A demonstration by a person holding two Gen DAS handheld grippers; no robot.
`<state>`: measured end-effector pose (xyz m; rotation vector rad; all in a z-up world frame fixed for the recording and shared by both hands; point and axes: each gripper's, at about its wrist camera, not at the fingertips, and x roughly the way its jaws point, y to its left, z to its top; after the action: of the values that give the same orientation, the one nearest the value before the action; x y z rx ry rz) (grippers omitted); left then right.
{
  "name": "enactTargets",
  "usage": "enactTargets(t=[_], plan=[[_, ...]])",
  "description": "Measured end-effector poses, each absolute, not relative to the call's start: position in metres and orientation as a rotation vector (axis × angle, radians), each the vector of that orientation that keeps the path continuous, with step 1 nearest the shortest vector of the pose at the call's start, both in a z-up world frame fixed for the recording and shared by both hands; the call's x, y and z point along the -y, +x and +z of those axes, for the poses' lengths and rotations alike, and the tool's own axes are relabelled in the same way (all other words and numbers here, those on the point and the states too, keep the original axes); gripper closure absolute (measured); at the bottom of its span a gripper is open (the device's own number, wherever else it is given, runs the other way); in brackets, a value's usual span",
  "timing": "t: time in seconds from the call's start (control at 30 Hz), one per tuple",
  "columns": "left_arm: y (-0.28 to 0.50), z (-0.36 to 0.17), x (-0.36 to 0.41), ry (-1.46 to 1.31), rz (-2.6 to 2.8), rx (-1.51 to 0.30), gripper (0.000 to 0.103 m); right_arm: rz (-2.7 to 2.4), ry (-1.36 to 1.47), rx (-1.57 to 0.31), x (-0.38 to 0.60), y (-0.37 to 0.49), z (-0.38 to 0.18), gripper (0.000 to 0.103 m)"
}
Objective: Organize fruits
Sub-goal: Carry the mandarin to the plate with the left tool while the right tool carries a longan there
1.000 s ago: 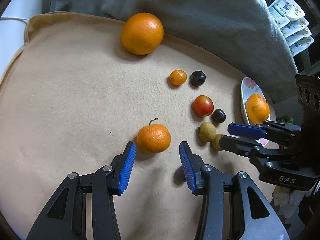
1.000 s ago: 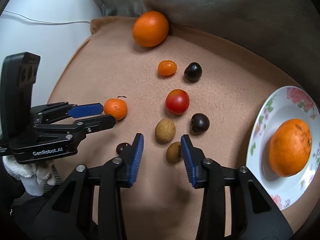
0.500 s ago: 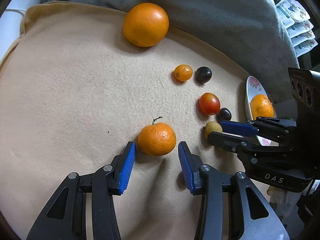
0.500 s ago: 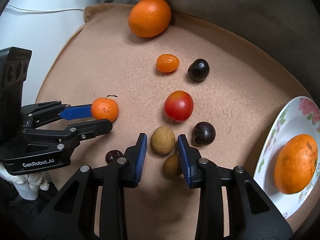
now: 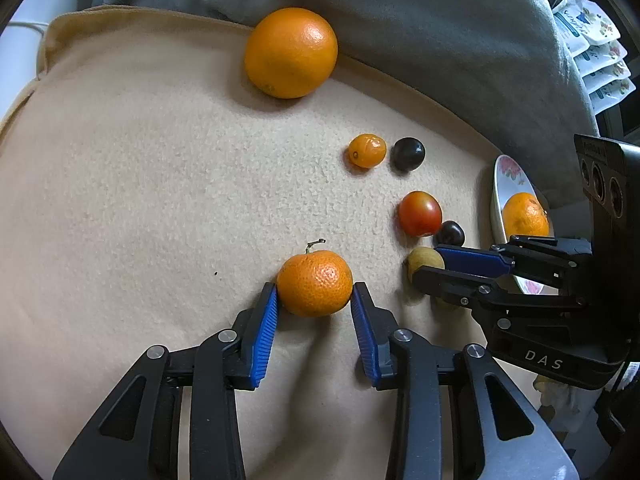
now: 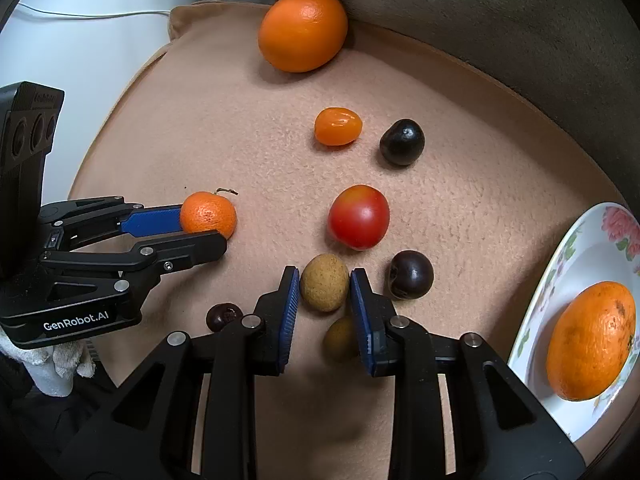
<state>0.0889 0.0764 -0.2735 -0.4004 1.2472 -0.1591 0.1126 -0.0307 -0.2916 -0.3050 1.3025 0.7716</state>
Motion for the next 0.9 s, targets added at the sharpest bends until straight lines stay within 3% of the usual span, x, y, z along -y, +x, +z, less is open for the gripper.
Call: enactTargets(t=[0.9], plan=[[0.090, -0.229, -0.051, -0.341, -0.229, -1.174, 0.068, 0.737, -0.174, -1.203, 0.090, 0.097, -0.246, 0.076]])
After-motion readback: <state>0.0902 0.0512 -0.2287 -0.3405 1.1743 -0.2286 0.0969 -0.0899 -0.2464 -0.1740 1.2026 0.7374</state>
